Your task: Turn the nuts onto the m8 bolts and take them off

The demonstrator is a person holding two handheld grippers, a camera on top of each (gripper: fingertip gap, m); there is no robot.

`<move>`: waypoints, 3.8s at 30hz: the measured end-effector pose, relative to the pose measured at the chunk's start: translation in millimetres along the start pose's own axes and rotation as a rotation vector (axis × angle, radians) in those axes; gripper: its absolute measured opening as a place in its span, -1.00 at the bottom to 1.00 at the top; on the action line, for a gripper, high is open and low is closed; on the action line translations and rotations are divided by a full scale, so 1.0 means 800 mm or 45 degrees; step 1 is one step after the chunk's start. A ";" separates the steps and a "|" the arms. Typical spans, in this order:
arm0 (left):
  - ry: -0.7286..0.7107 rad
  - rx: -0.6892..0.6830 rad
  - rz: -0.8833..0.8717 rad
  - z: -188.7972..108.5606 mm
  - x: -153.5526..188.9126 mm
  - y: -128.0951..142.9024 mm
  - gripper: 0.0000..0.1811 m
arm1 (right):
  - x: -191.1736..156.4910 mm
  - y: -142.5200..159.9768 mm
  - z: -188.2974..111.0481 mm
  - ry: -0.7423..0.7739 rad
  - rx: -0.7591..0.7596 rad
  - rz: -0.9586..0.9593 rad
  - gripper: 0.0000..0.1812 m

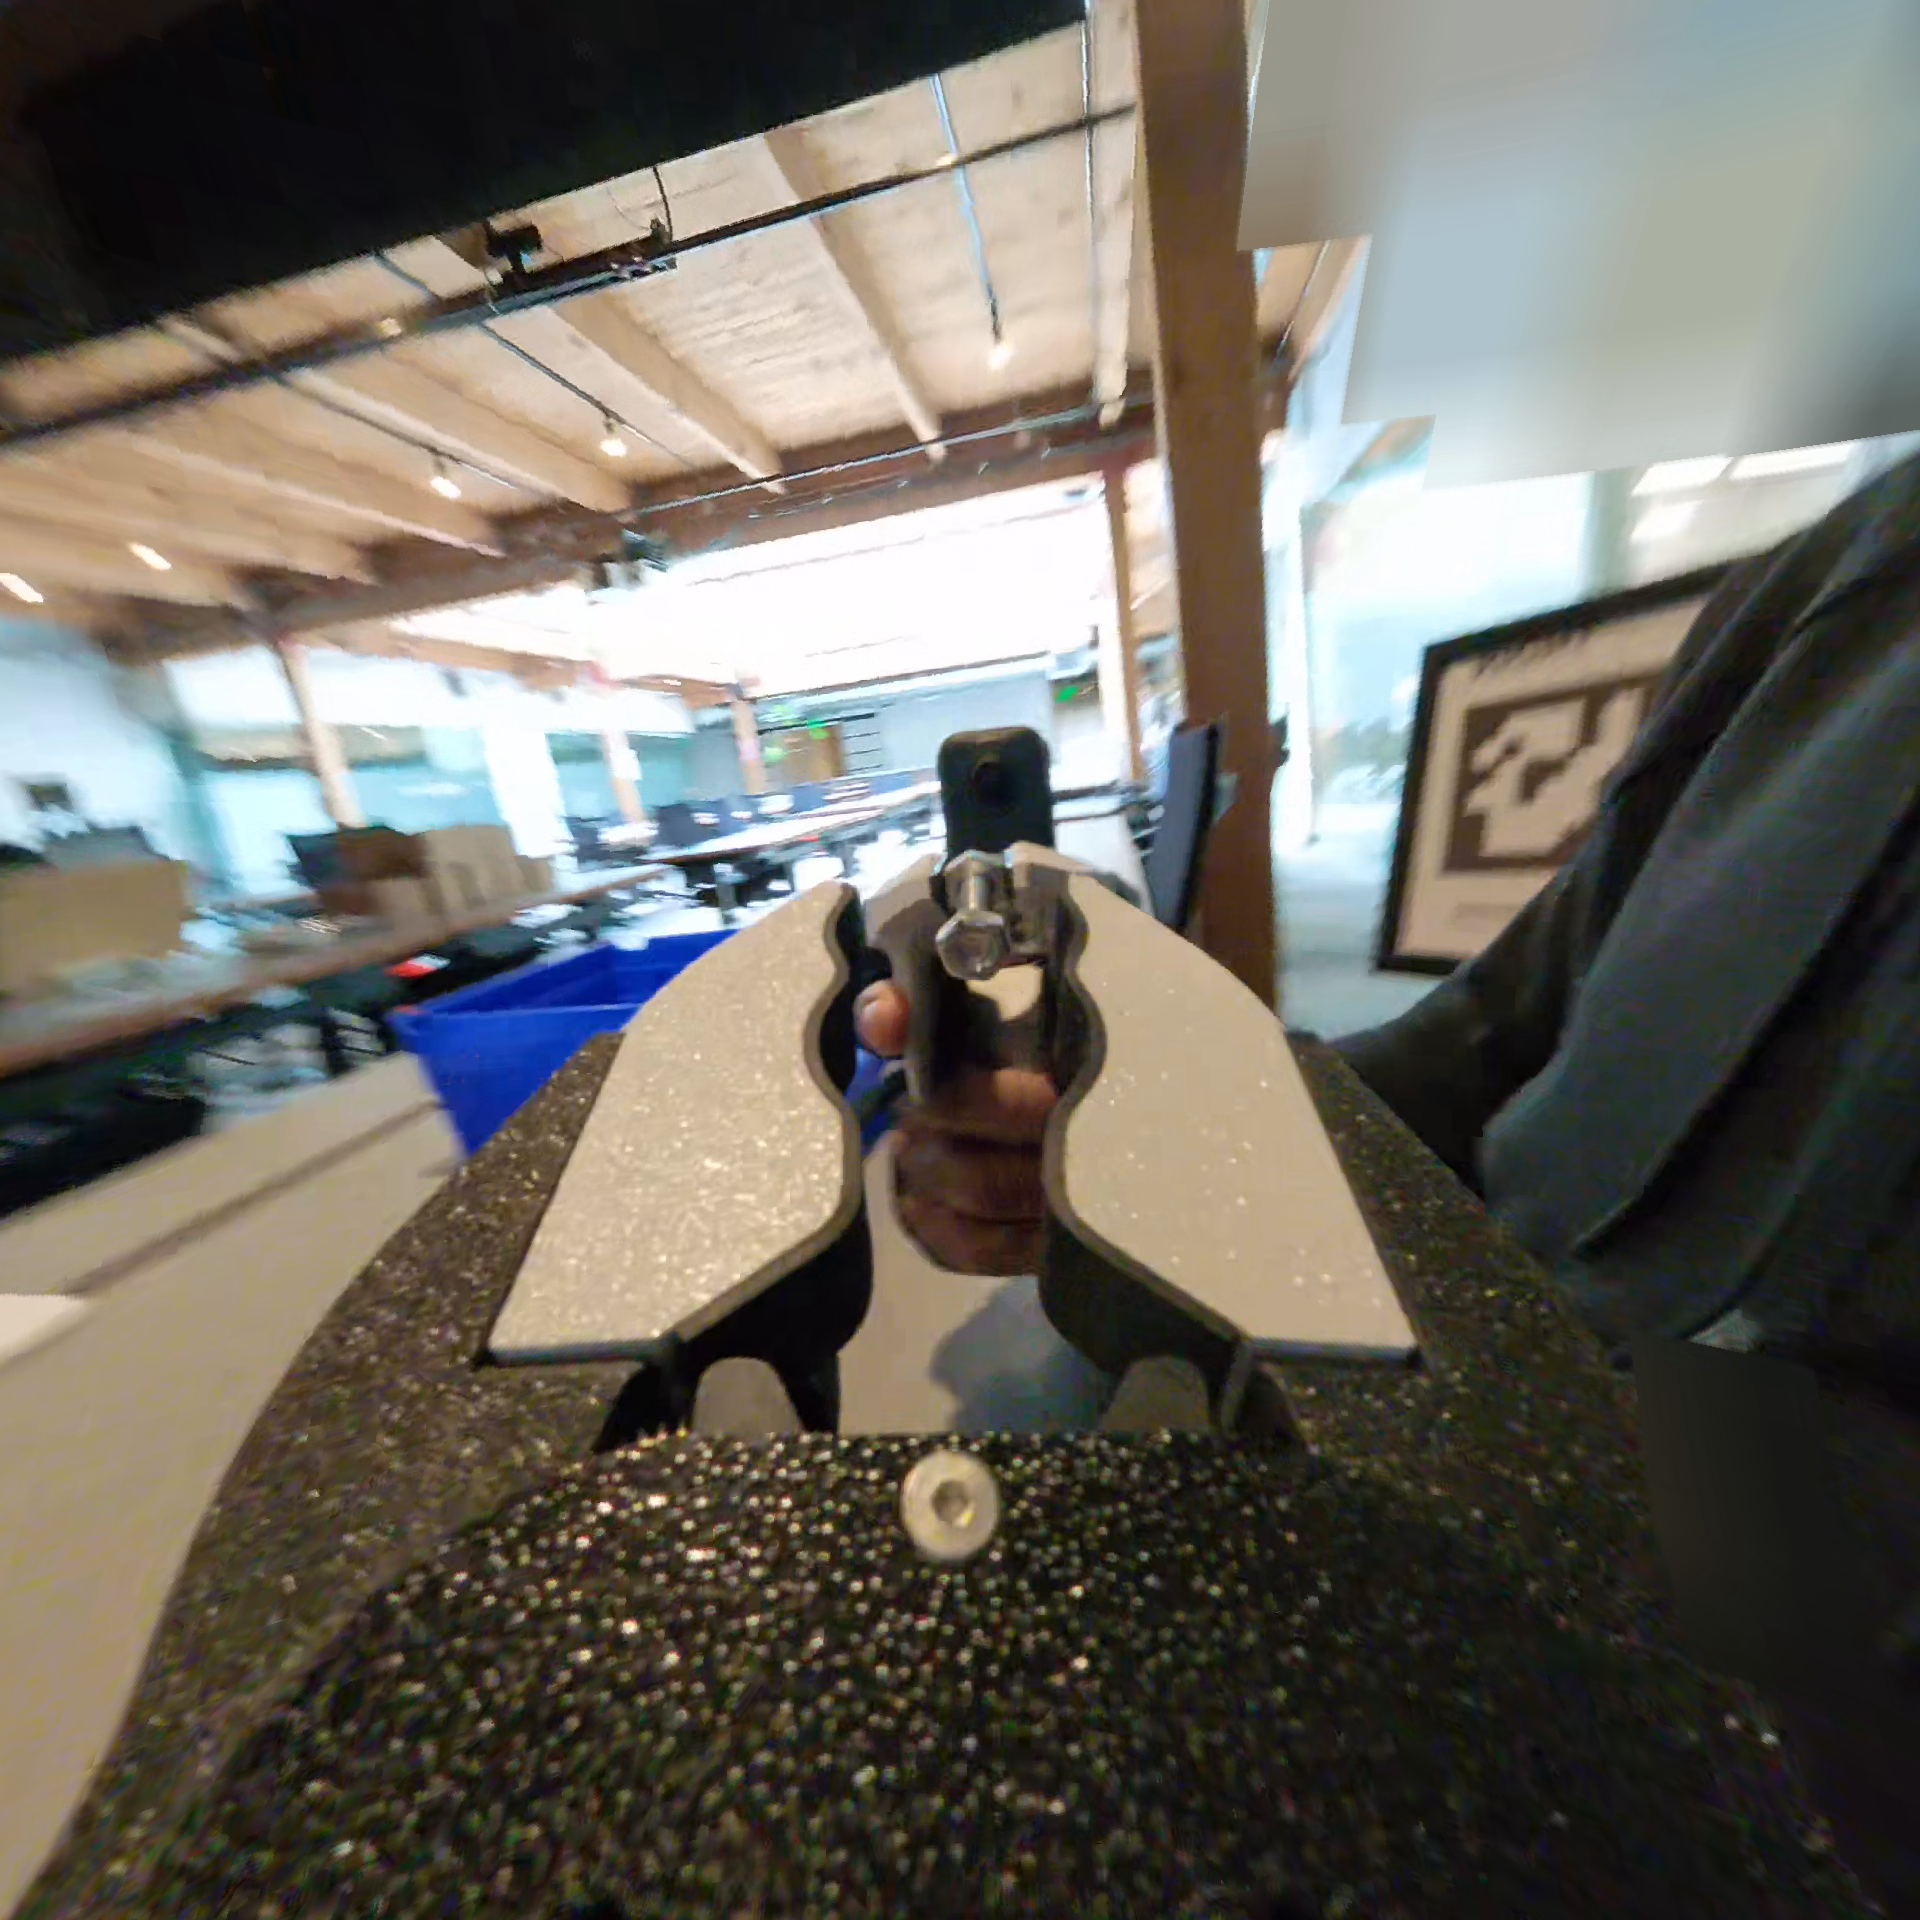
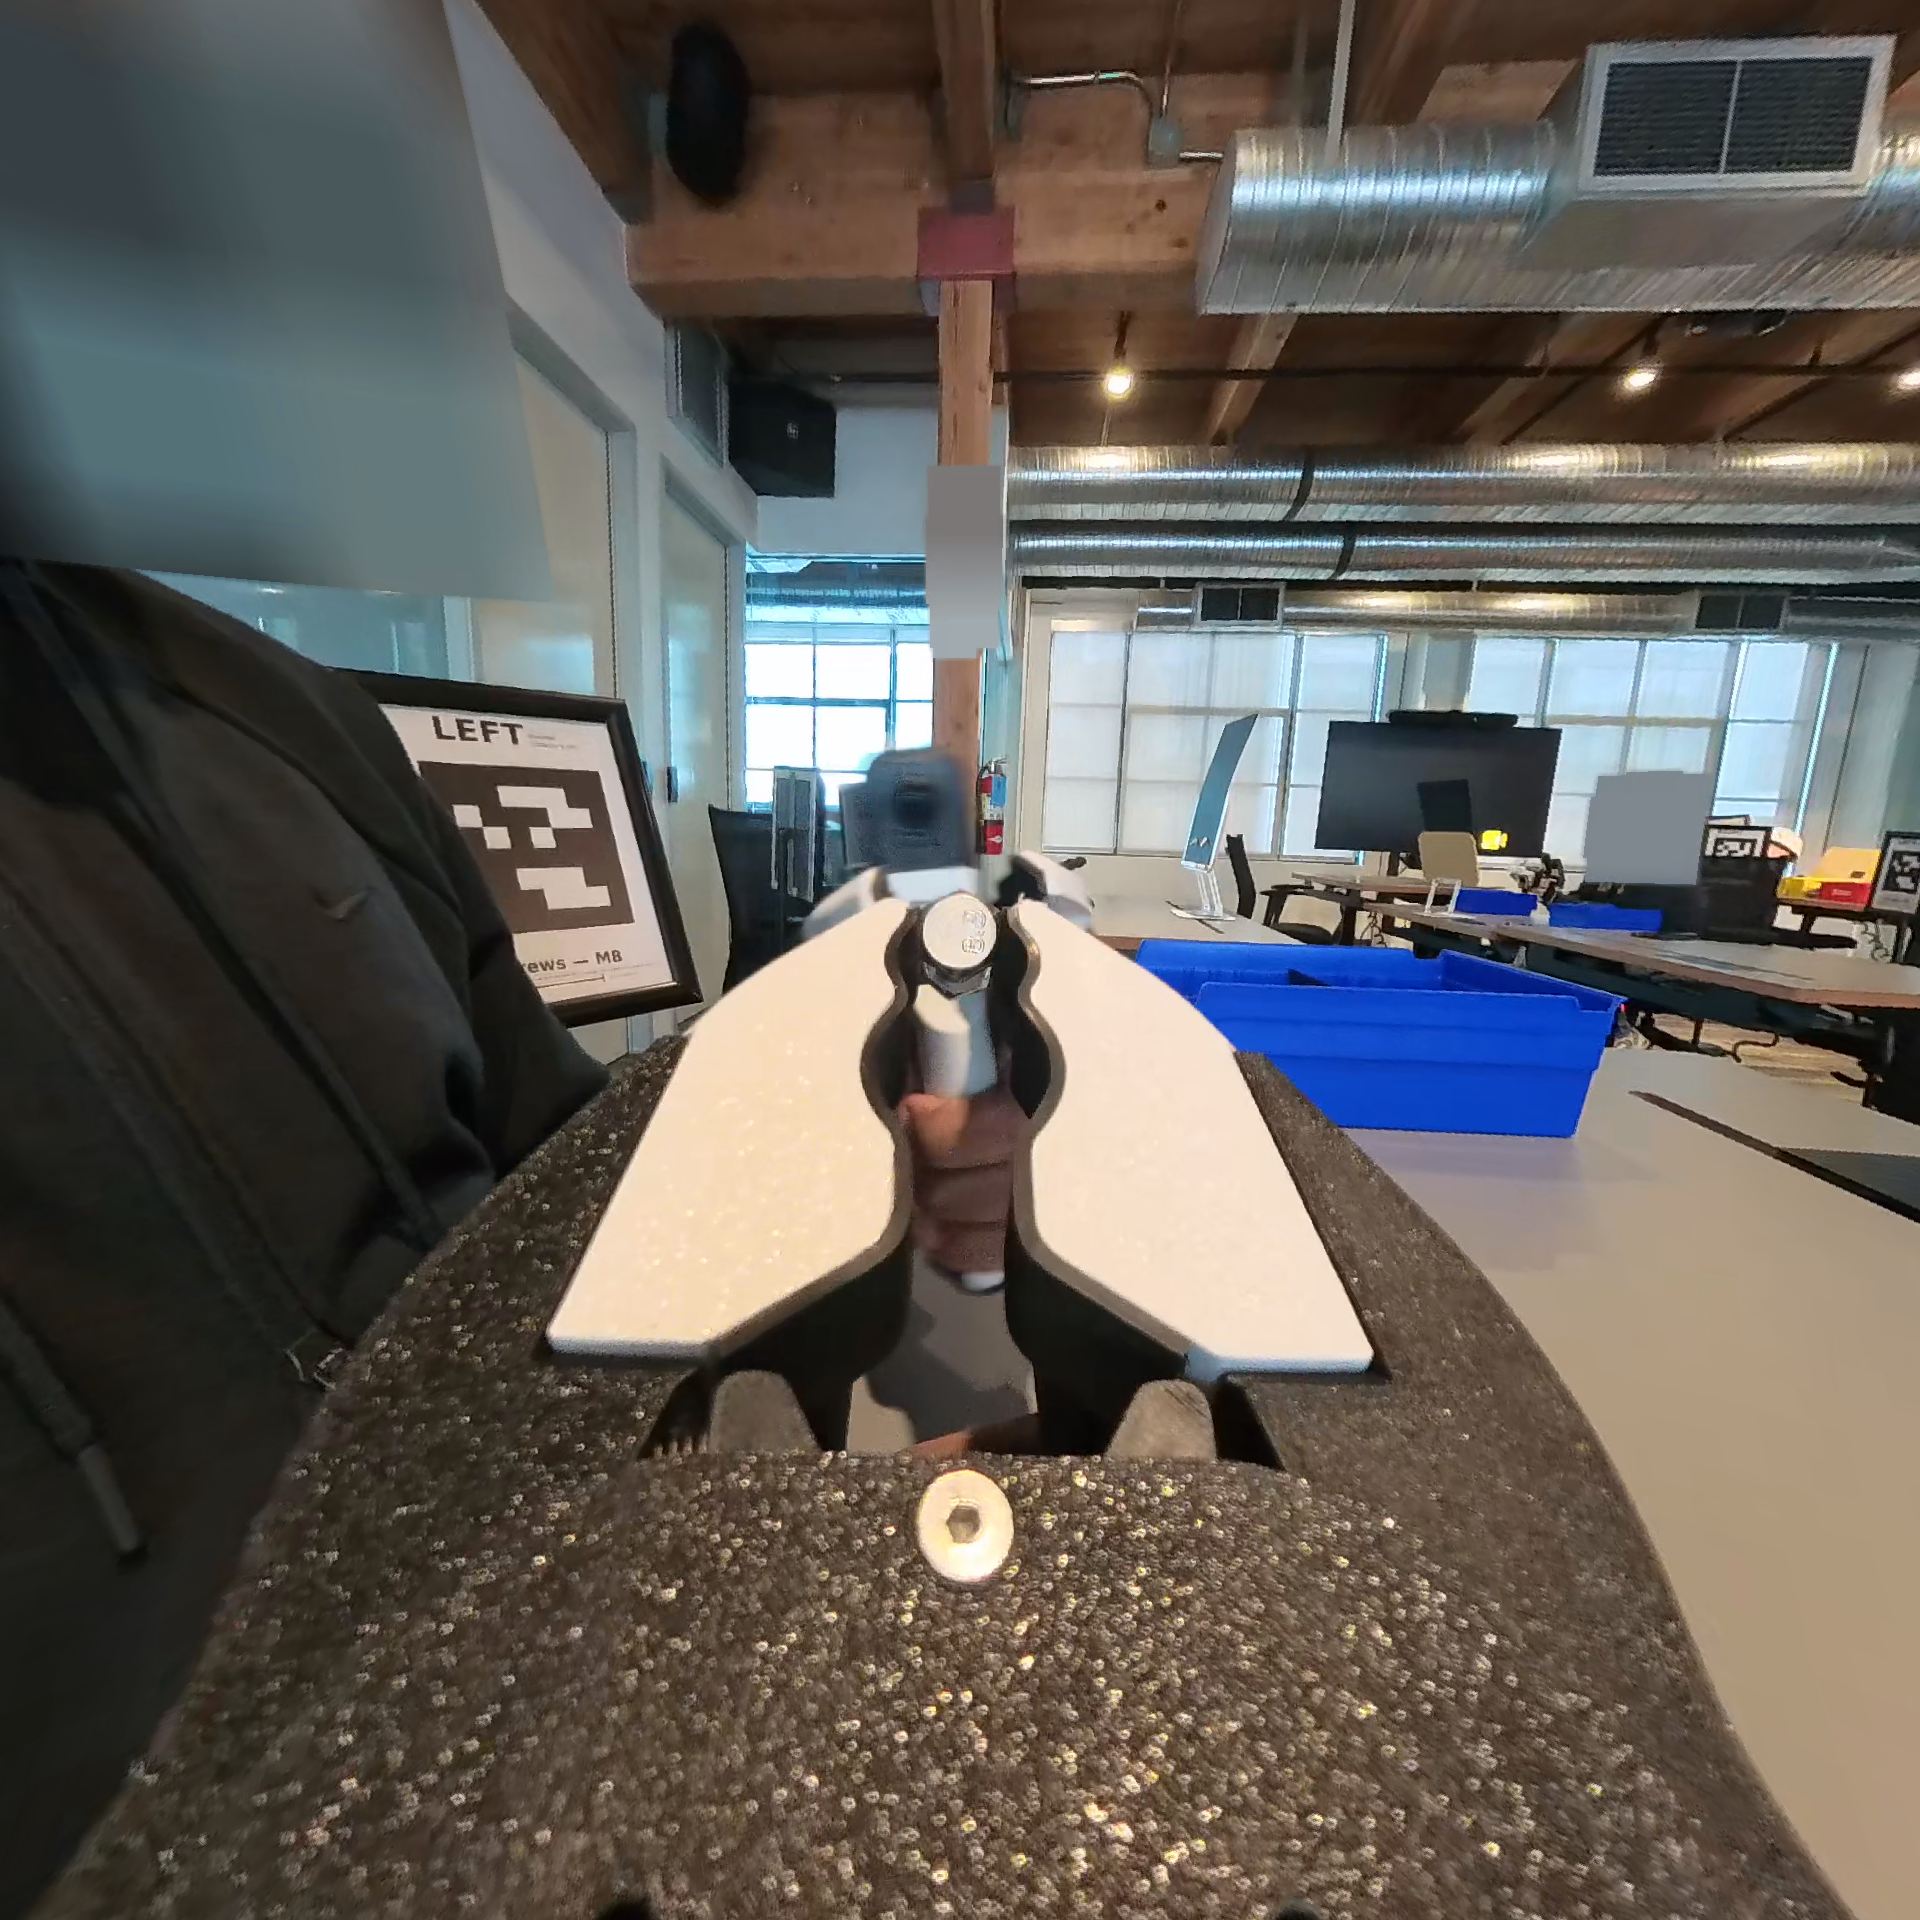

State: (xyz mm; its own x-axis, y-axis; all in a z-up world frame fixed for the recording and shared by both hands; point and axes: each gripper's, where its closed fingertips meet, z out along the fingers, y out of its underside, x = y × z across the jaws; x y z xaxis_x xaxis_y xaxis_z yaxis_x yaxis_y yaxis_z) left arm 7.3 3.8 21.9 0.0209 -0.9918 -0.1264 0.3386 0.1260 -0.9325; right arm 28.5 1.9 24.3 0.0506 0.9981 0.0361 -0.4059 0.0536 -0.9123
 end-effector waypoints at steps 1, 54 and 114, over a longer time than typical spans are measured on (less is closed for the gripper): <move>0.020 0.018 -0.113 0.000 -0.002 0.000 -0.63 | 0.000 0.000 0.000 0.001 -0.001 -0.002 -0.84; -0.410 -0.271 1.081 0.025 -0.005 0.032 -0.67 | 0.009 -0.004 -0.002 0.048 0.037 0.021 -0.84; -0.516 -0.435 1.299 0.013 -0.025 0.035 -0.85 | 0.026 0.007 -0.007 0.118 -0.050 0.095 -0.74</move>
State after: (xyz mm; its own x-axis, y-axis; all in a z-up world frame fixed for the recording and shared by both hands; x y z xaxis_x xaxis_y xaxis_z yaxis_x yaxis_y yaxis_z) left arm 26.1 27.0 1.9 0.4609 -0.3514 -0.8149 -0.2812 0.8131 -0.5097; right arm 32.0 23.2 17.6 0.1060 0.9920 -0.0689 -0.3760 -0.0242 -0.9263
